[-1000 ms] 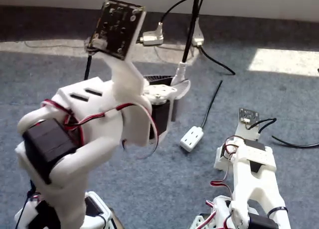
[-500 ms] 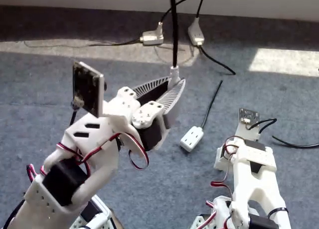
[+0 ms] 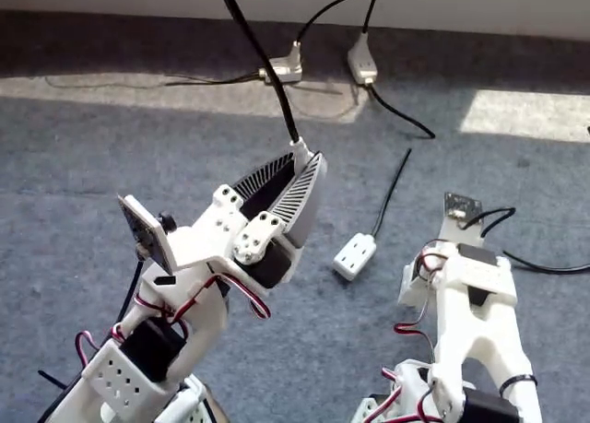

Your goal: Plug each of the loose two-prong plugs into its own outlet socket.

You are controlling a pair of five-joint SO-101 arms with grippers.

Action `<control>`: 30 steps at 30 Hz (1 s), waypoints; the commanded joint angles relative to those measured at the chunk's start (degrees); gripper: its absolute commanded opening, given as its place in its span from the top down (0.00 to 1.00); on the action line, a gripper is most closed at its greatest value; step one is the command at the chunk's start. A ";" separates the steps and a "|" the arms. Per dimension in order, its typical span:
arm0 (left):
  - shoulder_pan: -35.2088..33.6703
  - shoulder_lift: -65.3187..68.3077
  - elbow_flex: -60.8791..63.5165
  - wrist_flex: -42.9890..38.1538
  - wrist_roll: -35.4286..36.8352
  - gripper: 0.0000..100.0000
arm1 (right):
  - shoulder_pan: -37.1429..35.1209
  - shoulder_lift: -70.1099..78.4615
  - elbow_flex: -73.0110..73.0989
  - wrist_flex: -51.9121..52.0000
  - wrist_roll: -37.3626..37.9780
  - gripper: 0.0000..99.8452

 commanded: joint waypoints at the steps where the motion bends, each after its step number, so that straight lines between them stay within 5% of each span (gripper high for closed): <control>1: -0.31 -0.66 1.63 -11.25 0.35 0.99 | -0.75 -0.75 -12.79 11.21 -0.44 0.66; 8: -0.75 1.98 -1.45 -12.22 10.46 0.99 | -3.91 -0.75 -35.91 30.46 -0.53 0.79; 21: 3.91 9.45 6.02 -11.08 14.95 0.99 | -4.00 -0.75 -49.45 36.26 -0.18 0.90; 24: 6.90 8.66 11.12 -18.81 17.32 0.99 | -4.35 -0.75 -52.62 41.01 -0.09 0.92; 30: 4.79 8.84 19.47 -37.98 33.58 0.99 | -4.53 -0.84 -53.41 42.68 6.24 0.99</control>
